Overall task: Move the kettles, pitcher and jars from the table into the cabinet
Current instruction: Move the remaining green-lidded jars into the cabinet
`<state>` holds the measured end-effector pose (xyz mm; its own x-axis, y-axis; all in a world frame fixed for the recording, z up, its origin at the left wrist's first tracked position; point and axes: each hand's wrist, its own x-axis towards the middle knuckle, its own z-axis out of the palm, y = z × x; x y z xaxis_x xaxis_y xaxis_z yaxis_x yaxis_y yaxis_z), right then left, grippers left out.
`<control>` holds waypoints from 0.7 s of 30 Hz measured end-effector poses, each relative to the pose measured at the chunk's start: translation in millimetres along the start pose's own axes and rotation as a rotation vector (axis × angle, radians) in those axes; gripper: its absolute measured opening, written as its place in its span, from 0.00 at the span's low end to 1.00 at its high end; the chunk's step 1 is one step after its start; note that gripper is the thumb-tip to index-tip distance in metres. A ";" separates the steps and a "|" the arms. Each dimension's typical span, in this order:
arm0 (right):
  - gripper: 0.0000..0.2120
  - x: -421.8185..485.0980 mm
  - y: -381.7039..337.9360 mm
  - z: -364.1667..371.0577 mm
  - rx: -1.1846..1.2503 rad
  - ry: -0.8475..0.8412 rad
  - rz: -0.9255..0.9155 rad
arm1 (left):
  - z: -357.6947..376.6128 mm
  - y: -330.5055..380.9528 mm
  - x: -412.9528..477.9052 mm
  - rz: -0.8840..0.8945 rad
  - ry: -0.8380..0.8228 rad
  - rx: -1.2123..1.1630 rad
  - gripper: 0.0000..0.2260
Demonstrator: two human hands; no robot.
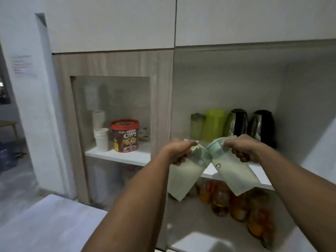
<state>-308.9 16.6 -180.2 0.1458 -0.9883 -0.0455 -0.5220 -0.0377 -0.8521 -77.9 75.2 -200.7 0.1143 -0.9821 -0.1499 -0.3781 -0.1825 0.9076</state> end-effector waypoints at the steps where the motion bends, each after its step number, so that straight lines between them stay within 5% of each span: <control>1: 0.11 7.2 4.5 -18.6 0.006 0.034 -0.007 | 14.1 11.7 8.5 0.024 0.005 -0.020 0.18; 8: 0.27 66.8 29.8 -66.8 0.303 0.222 -0.009 | 75.6 39.8 81.1 0.080 0.182 -0.248 0.22; 15: 0.21 153.1 65.7 -5.1 0.594 0.149 0.010 | 81.8 15.1 166.3 0.068 0.479 -0.411 0.18; 21: 0.18 239.3 50.9 51.1 0.688 0.108 0.001 | 42.8 -2.8 264.3 0.016 0.547 -0.346 0.18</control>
<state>-257.6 -214.2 -261.1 0.0424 -0.9988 -0.0246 0.1338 0.0301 -0.9905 -86.0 -185.9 -259.7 0.5973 -0.8020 0.0033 -0.0761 -0.0526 0.9957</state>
